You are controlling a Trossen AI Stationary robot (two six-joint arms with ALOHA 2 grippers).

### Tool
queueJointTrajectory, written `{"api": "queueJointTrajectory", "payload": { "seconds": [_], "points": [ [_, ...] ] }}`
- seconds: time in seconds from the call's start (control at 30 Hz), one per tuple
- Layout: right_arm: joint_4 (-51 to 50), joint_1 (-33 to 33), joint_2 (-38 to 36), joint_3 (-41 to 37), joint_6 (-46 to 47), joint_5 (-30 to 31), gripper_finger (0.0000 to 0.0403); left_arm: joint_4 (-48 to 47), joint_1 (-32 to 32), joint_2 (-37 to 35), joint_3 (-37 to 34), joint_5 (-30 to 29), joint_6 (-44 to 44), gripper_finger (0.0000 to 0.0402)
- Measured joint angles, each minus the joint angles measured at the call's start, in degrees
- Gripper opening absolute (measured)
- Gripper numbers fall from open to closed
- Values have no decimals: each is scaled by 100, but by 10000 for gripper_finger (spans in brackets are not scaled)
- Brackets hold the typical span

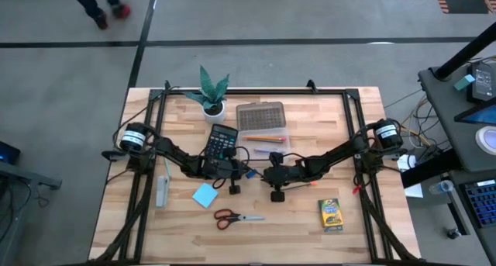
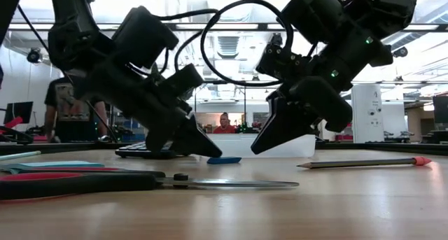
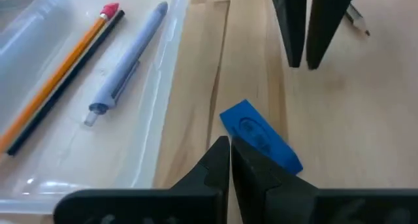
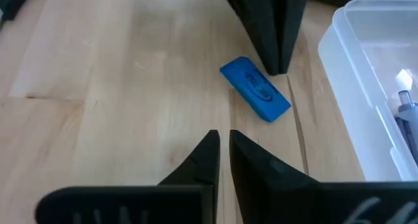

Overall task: Pack school essentials
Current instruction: Put the blue eraser into the supplies box

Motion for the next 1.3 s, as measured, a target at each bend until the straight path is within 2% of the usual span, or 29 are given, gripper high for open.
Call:
{"api": "queueJointTrajectory", "payload": {
  "seconds": [0.07, 0.23, 0.43, 0.6, 0.8, 1.0, 1.13, 1.3],
  "points": [
    [-16, 6, 0, 0, 0, 2, 17, 39, 0, 81, 41, 96, -113, 0],
    [-24, 34, 0, 0, -2, -3, 13, 62, 14, 127, 73, 782, -235, 0],
    [55, 33, 0, 0, -60, -267, 20, 10, -22, 20, 42, 1047, -194, 0],
    [72, 31, -2, 0, -3, -264, 67, 16, -27, -48, 42, 1141, -189, 0],
    [254, 31, 4, 0, -194, -260, 157, 19, -35, -120, 40, 1103, -188, 0],
    [292, 31, 13, 1, -11, -125, 238, 11, -33, -120, 3, 916, -193, 0],
    [376, 31, 13, -35, 253, 41, 262, 13, -28, -120, 2, 896, -189, 0],
    [374, 38, 22, -115, 568, 35, 257, 15, -26, -120, 0, 894, -191, 0]
  ]
}}
